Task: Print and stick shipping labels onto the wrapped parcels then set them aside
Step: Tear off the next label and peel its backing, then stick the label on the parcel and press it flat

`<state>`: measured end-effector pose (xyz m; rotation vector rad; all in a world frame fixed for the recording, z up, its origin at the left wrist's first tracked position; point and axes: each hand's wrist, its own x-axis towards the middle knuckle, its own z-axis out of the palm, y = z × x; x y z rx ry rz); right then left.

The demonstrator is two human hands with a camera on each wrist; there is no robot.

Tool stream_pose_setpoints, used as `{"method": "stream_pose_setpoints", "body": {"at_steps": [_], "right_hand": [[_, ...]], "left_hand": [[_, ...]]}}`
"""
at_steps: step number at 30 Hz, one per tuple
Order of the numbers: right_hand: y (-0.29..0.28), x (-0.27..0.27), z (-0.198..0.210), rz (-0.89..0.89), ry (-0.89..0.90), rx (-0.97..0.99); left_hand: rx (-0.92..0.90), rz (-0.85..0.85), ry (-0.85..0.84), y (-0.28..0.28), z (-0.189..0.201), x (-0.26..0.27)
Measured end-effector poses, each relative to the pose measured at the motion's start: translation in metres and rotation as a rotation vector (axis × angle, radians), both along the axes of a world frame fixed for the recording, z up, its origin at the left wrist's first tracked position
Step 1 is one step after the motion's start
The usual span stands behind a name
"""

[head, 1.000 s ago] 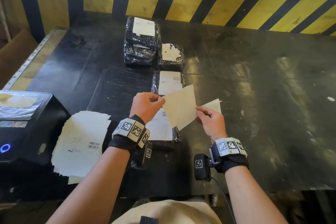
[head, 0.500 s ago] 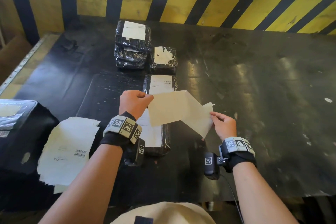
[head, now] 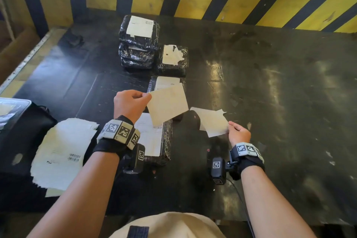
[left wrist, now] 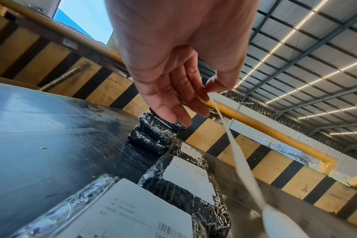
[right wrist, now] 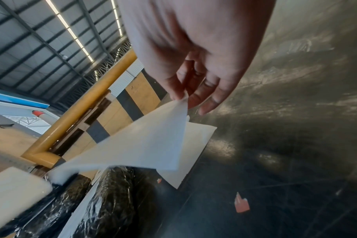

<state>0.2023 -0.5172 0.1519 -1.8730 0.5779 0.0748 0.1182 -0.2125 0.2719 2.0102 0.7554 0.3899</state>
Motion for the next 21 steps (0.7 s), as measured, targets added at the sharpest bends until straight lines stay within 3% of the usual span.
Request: {"method": "stream_pose_setpoints", "body": {"at_steps": [6, 13, 21], "right_hand": [[0.001, 0.001, -0.009, 0.032, 0.063, -0.02], [0.008, -0.008, -0.005, 0.216, 0.069, -0.17], [0.02, -0.013, 0.016, 0.396, -0.026, -0.329]], "left_hand": [[0.057, 0.036, -0.035, -0.007, 0.004, -0.008], [0.116, 0.019, -0.068, -0.018, 0.005, -0.015], [0.168, 0.007, -0.095, -0.026, -0.003, -0.025]]}}
